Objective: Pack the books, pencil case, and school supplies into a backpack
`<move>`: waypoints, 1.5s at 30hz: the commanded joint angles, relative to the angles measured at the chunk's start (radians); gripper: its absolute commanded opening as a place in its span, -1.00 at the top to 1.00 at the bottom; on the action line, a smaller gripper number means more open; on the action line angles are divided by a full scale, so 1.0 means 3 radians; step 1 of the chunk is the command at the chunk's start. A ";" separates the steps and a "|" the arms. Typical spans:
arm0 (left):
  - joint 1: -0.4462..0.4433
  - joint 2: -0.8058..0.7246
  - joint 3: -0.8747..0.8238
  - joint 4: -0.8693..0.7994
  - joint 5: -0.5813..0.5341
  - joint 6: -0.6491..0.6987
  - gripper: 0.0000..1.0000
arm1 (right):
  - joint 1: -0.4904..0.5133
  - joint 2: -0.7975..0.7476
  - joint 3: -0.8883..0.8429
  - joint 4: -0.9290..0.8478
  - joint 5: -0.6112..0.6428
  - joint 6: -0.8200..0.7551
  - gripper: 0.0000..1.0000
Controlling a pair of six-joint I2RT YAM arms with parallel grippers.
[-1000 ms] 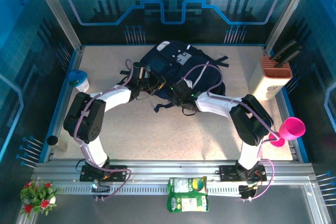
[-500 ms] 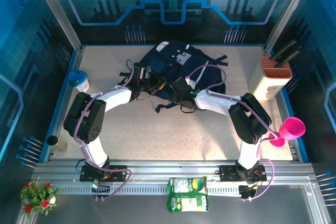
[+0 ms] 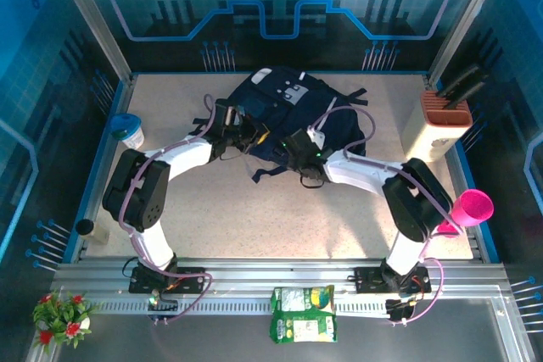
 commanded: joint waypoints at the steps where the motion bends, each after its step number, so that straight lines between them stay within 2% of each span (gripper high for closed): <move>1: 0.0207 0.0012 0.0166 -0.0067 -0.0053 0.0196 1.00 | -0.0164 -0.0269 -0.0252 -0.0308 0.0510 -0.0317 0.75; 5: 0.0272 0.0079 0.0201 -0.0064 -0.0020 0.0223 1.00 | -0.0262 -0.0488 -0.0438 -0.0279 0.0586 -0.0617 0.72; 11: 0.0285 0.0140 0.0286 -0.0072 0.0029 0.0255 1.00 | -0.0429 -0.0422 -0.0342 -0.0131 0.0086 -0.1302 0.82; 13: 0.0300 0.0150 0.0302 -0.0097 0.0024 0.0272 1.00 | -0.0448 -0.0386 -0.0275 -0.0160 0.0054 -0.1458 0.90; 18: 0.0378 0.0223 0.0377 -0.0185 0.0036 0.0357 1.00 | -0.0575 -0.0422 -0.0301 -0.0129 0.0081 -0.1691 0.96; 24: 0.0461 0.0327 0.0489 -0.0291 0.0071 0.0473 1.00 | -0.0616 -0.0300 -0.0079 -0.0097 -0.0345 -0.2072 1.00; 26: 0.0488 0.0294 0.0450 -0.0298 0.0047 0.0482 0.81 | -0.0543 -0.0233 0.0013 -0.0078 -0.0497 -0.2149 1.00; 30: 0.0569 0.0054 0.0187 -0.0309 -0.0058 0.0507 0.22 | -0.0310 -0.0091 0.0230 -0.0092 -0.0666 -0.2245 1.00; 33: 0.0626 -0.0214 -0.0108 -0.0307 -0.0116 0.0503 0.03 | -0.0175 0.0011 0.0372 -0.0082 -0.0864 -0.2211 1.00; 38: 0.0632 -0.0680 -0.0617 -0.0277 -0.0183 0.0375 -0.12 | 0.0073 0.0205 0.0617 -0.0072 -0.1141 -0.2134 1.00; 45: 0.0421 -0.1140 -0.1245 0.0254 -0.0101 -0.0150 -0.16 | 0.0292 0.0343 0.0843 -0.0066 -0.1531 -0.2043 1.00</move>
